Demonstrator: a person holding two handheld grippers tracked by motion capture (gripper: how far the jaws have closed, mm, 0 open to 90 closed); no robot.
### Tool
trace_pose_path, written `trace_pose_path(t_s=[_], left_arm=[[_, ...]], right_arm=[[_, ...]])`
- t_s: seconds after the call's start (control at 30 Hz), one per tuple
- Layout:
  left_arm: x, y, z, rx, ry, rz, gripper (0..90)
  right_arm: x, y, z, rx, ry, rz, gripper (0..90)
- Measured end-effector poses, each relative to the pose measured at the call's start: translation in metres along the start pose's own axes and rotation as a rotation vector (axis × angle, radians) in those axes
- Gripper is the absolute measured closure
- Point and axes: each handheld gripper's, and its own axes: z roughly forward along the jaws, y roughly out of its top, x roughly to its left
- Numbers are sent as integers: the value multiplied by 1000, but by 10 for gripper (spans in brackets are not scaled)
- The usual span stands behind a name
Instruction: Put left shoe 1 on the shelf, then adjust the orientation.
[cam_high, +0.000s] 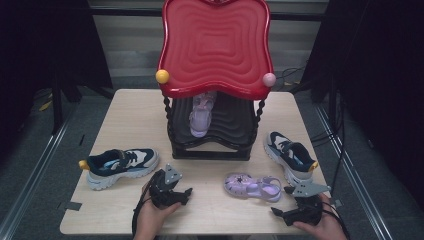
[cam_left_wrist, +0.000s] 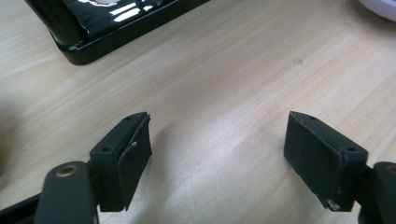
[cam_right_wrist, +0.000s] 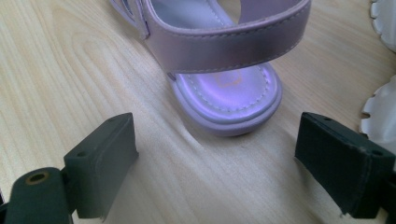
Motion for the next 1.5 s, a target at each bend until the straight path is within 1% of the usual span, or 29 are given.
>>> trace_pose_path(t_s=[0.07,0.1,0.13,0.17,0.4,0.57,0.63,0.8,0.93,1.13,1.17,1.2,1.37,1.4,1.43,1.5], left_arm=[[2,-2,1,-8,-12,-15,194],[2,-4,1,-15,-28,-25,182],[3,-5,2,-33,-27,-20,164],[3,-6,2,-35,-28,-19,158],[4,-5,2,-32,-31,-13,146],[4,-5,2,-31,-35,-10,142],[4,-5,2,-31,-36,-10,141],[4,-5,2,-30,-36,-8,136],[4,-5,2,-30,-36,-9,136],[4,-5,2,-30,-36,-8,136],[4,-5,2,-30,-36,-8,135],[4,-5,2,-30,-36,-8,136],[4,-5,2,-30,-36,-8,136],[4,-5,2,-30,-36,-8,136],[4,-5,2,-30,-36,-8,136],[4,-5,2,-30,-36,-9,136]], right_arm=[[0,0,0,0,1,1,117],[0,0,0,0,1,0,117],[0,0,0,0,1,0,117],[0,0,0,0,1,1,117],[0,0,0,-2,5,-4,123],[0,2,-2,22,5,-7,137],[-1,2,-3,30,11,-3,138],[-4,6,-9,42,7,8,144],[-7,9,-15,32,23,33,156],[-8,15,-23,47,31,25,175],[-9,16,-24,47,41,20,178],[-9,18,-26,53,38,19,179],[-10,25,-32,58,54,6,190],[-10,26,-33,56,62,9,198],[-10,28,-34,47,82,18,207],[-9,31,-35,40,83,14,211]])
